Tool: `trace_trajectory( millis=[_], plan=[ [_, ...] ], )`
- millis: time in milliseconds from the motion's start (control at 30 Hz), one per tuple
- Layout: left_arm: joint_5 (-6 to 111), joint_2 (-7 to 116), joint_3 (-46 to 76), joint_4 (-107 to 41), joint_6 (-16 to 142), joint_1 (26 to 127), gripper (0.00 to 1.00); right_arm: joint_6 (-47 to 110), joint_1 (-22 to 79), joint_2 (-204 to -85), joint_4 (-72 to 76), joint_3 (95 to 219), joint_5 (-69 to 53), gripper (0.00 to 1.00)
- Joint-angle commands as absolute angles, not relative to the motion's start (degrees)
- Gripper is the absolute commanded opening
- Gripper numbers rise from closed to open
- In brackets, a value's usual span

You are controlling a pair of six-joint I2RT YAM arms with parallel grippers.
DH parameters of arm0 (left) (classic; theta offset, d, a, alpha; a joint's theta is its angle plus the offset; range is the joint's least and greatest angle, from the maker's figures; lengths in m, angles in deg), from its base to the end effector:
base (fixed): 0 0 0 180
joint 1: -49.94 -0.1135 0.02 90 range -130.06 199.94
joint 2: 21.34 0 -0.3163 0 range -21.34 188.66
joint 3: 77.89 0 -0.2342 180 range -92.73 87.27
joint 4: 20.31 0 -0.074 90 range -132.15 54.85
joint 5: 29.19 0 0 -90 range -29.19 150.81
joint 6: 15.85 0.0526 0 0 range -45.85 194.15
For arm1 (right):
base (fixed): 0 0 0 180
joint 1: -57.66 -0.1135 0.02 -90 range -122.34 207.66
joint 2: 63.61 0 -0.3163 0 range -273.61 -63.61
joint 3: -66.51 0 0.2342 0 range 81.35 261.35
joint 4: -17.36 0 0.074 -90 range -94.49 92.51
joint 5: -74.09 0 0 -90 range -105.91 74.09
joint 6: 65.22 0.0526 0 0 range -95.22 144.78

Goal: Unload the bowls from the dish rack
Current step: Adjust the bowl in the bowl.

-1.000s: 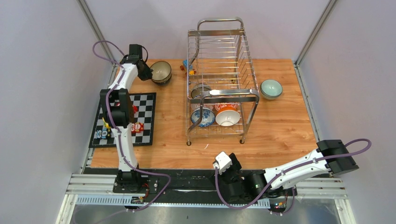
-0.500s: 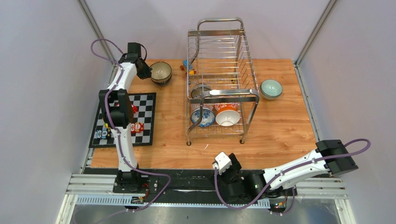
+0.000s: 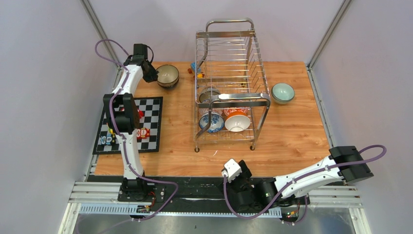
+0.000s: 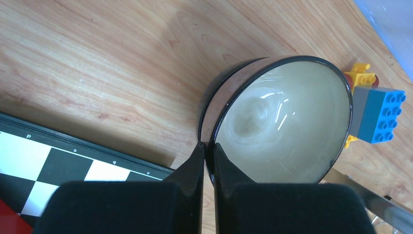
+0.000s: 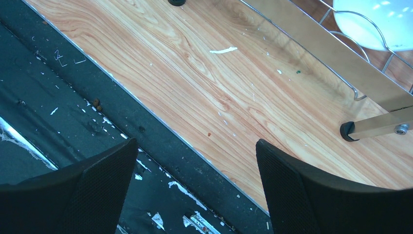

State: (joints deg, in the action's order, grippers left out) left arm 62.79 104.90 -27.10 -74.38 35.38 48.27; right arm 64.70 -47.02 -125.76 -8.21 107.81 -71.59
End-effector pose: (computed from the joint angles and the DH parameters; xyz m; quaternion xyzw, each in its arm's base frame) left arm 0.5201 0.0170 0.2822 -0.3313 0.8827 -0.0905 0.3208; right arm 0.0008 0.1683 0.2347 -0.2933 0.7862 0.1809 0.5129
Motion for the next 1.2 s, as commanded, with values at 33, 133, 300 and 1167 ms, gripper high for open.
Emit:
trace_trajectory(
  millis=[33,133,300,1167],
  plan=[
    [59.2,102.1,-27.5,-73.1,34.1,48.2,0.0,65.3,-46.5,-125.6,-9.1,107.8,-72.8,0.94],
    [58.0,102.5,-27.6,-73.0,33.6,48.2,0.0,65.1,-46.4,-125.8,-9.1,108.0,-72.8,0.94],
    [58.1,102.5,-27.5,-73.0,33.9,48.2,0.0,65.1,-46.4,-125.7,-9.2,107.9,-72.8,0.94],
    [57.2,102.0,-26.6,-72.3,34.7,47.7,0.0,64.9,-46.4,-126.5,-9.2,108.5,-72.7,0.94]
  ],
)
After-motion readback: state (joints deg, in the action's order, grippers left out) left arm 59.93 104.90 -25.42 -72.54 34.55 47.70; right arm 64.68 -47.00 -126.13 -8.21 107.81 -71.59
